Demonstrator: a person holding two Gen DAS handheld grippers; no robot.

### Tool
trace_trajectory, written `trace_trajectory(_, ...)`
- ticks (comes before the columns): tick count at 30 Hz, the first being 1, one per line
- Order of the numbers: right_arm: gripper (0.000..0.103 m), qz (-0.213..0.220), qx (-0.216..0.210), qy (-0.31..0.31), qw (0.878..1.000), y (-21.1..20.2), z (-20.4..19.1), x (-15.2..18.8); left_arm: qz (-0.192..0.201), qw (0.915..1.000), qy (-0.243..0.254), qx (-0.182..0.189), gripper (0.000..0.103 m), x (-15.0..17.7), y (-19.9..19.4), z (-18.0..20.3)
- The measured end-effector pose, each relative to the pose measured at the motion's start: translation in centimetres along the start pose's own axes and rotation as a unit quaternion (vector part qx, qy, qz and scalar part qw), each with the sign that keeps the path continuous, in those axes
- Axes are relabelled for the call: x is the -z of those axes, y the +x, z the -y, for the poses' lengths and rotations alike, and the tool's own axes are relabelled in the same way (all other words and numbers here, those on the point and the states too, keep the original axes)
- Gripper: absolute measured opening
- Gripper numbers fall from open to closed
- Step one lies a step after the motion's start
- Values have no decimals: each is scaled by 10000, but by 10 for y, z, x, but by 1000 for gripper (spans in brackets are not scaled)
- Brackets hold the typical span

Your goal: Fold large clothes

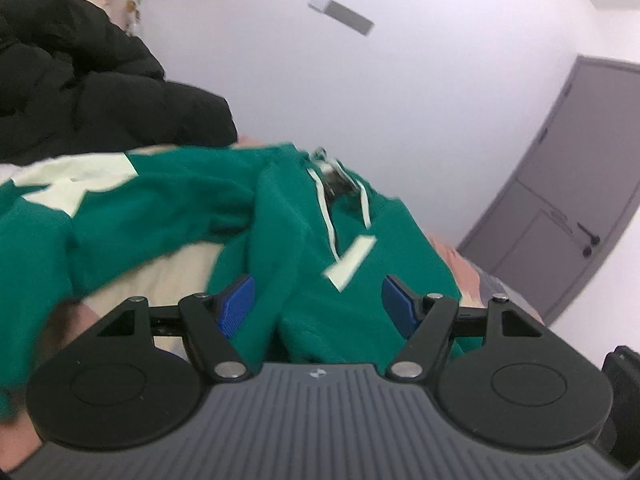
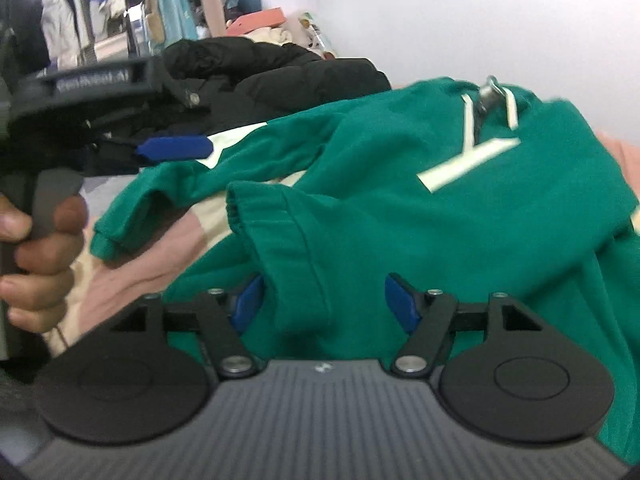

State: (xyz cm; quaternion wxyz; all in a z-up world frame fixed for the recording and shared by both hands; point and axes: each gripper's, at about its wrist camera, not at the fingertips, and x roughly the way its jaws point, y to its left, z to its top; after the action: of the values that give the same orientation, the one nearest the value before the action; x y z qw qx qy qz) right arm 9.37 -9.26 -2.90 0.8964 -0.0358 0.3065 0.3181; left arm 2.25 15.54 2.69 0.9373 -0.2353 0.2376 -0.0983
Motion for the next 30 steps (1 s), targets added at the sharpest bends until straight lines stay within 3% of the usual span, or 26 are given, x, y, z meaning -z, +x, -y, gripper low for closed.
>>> trace_trajectory(3,69,75,-68,213,9997,-10,7,5,-120,9997,207,-77,74,8,6,9)
trace_trajectory(14,68,247,416,1402,9889,3,56,4,-655,9933,751,-583,70,32,44,22)
trace_trajectory(20,68,515,633,1330,9878,15,65,1,-1009,9863,1048,-777,70,46,69,29)
trace_trajectory(24,60,510,697,1281,9880,31,70,0,-1175,9822,1144,-912,70,55,79,31)
trace_trajectory(30,56,79,811,1330,9878,64,83,11,-1303,9796,1151,-1011,70,60,86,29)
